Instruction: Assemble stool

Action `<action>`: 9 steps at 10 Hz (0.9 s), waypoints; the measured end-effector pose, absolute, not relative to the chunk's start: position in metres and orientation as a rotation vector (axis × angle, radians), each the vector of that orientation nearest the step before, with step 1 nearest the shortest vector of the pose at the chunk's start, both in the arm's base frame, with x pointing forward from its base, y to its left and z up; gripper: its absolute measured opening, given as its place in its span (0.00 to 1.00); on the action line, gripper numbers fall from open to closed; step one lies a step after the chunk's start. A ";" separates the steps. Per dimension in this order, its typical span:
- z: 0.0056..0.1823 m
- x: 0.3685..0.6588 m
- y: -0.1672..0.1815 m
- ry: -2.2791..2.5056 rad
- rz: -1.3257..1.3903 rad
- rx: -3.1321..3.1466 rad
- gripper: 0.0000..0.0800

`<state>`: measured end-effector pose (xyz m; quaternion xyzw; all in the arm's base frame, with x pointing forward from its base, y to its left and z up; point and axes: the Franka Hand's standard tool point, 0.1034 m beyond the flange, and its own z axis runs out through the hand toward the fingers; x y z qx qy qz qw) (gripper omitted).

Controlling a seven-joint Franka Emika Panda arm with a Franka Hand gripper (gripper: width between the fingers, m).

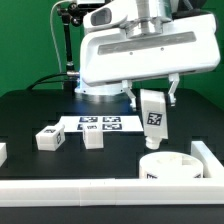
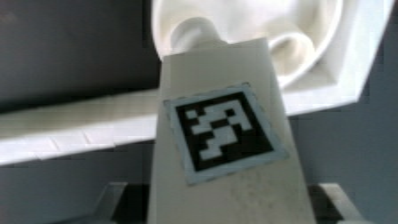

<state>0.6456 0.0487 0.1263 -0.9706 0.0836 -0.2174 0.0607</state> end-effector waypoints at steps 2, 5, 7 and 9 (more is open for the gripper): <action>0.116 0.657 0.059 0.251 -0.723 -2.913 0.41; 0.117 0.657 0.057 0.248 -0.720 -2.917 0.41; 0.115 0.657 0.061 0.218 -0.724 -2.908 0.41; 0.114 0.660 0.071 0.213 -0.718 -2.889 0.41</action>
Offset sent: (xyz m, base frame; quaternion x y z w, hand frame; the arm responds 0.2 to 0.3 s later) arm 0.0000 0.0000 0.0000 0.0000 0.0000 0.0000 1.0000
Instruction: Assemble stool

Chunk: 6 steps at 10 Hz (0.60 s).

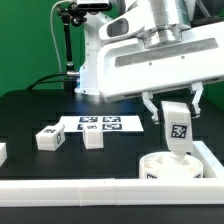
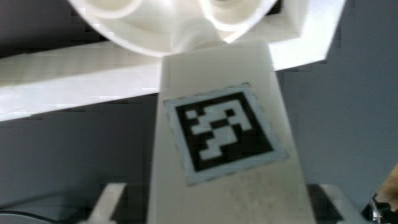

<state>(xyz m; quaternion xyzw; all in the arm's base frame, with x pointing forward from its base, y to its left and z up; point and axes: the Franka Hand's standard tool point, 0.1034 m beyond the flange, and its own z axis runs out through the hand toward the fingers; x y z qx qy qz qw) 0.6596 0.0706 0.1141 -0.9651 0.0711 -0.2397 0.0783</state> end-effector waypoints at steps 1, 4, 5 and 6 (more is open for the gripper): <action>0.112 0.659 0.075 0.207 -0.713 -2.888 0.41; 0.110 0.658 0.075 0.203 -0.707 -2.891 0.41; 0.110 0.658 0.075 0.203 -0.707 -2.891 0.41; 0.108 0.657 0.076 0.201 -0.705 -2.891 0.41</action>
Offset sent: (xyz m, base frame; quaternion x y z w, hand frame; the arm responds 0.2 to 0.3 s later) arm 0.0000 0.0000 0.0000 0.0000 0.0000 0.0000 1.0000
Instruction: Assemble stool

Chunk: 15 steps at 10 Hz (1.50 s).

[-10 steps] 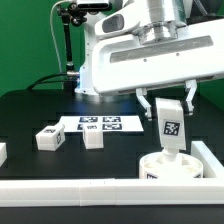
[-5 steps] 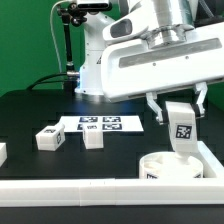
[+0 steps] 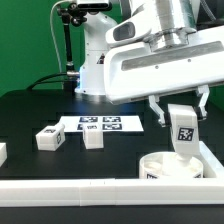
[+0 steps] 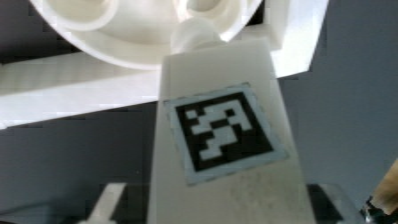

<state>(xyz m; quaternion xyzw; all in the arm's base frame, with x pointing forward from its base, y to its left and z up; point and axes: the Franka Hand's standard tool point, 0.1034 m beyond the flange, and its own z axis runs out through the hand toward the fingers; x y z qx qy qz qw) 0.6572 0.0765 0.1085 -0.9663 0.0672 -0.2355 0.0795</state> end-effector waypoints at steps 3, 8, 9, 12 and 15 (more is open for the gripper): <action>0.103 0.655 0.085 0.185 -0.691 -2.891 0.41; 0.093 0.650 0.088 0.181 -0.667 -2.897 0.41; 0.091 0.650 0.087 0.179 -0.664 -2.899 0.41; 0.087 0.649 0.087 0.178 -0.665 -2.901 0.41; 0.087 0.648 0.086 0.169 -0.697 -2.899 0.41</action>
Offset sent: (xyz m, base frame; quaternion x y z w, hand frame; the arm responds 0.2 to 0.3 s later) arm 0.0039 0.0108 -0.0072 0.0113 0.0060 0.0104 0.9999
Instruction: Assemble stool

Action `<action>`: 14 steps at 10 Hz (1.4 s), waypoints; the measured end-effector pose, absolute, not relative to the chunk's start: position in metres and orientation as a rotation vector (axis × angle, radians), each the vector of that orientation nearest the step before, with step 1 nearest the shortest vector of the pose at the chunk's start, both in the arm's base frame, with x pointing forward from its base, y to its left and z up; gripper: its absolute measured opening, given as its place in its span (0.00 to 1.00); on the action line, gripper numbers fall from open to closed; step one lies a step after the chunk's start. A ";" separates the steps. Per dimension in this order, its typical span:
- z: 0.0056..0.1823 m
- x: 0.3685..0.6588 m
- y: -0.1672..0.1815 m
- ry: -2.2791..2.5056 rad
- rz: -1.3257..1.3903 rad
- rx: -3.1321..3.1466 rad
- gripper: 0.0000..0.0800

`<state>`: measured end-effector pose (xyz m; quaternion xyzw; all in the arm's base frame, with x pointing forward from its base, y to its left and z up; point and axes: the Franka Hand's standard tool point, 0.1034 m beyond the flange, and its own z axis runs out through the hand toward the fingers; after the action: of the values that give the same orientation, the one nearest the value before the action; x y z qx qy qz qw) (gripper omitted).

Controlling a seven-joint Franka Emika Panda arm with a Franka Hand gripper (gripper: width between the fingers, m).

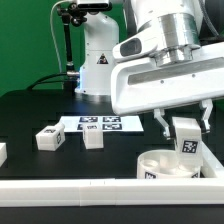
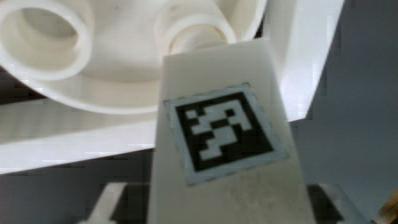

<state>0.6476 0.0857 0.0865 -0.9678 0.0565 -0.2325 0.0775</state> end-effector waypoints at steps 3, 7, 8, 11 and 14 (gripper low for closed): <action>0.086 0.646 0.084 0.172 -0.723 -2.896 0.41; 0.082 0.641 0.087 0.164 -0.712 -2.901 0.41; 0.082 0.641 0.087 0.163 -0.712 -2.901 0.41; 0.082 0.641 0.084 0.154 -0.735 -2.900 0.41; 0.082 0.642 0.086 0.153 -0.791 -2.889 0.41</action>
Offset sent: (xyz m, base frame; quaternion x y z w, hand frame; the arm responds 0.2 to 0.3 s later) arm -0.0184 -0.0038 -0.0099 -0.0143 -0.0227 0.0427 0.9987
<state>0.6415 0.0858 0.0821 -0.9608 0.0507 -0.2631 0.0710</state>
